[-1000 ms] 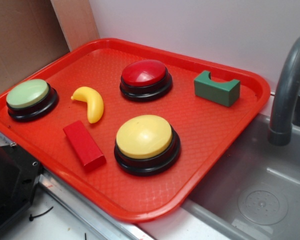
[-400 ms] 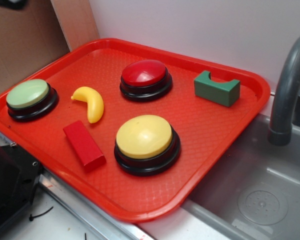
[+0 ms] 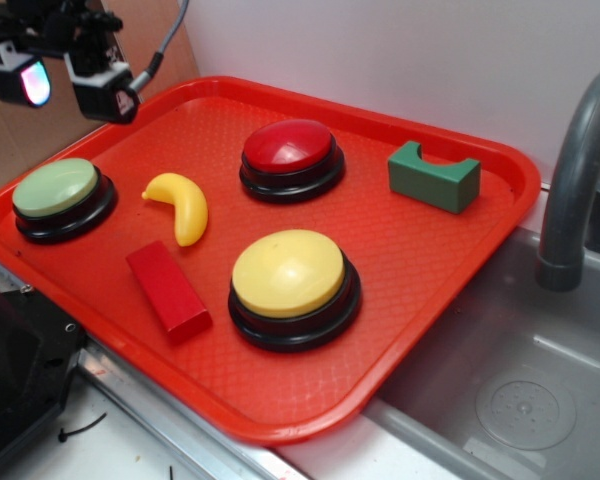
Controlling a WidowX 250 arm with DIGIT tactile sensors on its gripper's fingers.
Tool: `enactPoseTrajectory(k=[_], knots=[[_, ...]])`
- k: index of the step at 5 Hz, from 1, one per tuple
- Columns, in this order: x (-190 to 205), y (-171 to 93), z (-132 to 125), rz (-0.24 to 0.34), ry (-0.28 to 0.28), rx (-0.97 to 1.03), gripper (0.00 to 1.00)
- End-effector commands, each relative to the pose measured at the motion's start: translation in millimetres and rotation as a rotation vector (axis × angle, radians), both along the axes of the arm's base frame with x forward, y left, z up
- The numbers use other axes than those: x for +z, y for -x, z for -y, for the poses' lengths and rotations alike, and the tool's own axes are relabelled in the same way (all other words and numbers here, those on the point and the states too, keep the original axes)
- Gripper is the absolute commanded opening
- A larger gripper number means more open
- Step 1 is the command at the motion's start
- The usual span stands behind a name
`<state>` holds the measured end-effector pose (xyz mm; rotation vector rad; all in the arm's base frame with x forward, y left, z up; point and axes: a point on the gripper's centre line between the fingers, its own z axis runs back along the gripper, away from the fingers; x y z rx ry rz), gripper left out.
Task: Push the green button.
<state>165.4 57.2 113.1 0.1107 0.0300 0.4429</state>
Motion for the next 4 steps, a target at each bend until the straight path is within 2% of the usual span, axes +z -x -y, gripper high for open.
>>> enactPoseTrajectory(k=[1,2,3,4], knots=[[-31.5,6.7,-29.6,0.056,-0.072,0.000,1.00],[-45.1,-0.4,-42.6,0.081,-0.034,-0.004,1.00],[-50.3,-4.9,-55.5,0.082,-0.024,-0.018,1.00],[-64.5,-5.3,-64.9,0.040,-0.020,-0.017,1.00]])
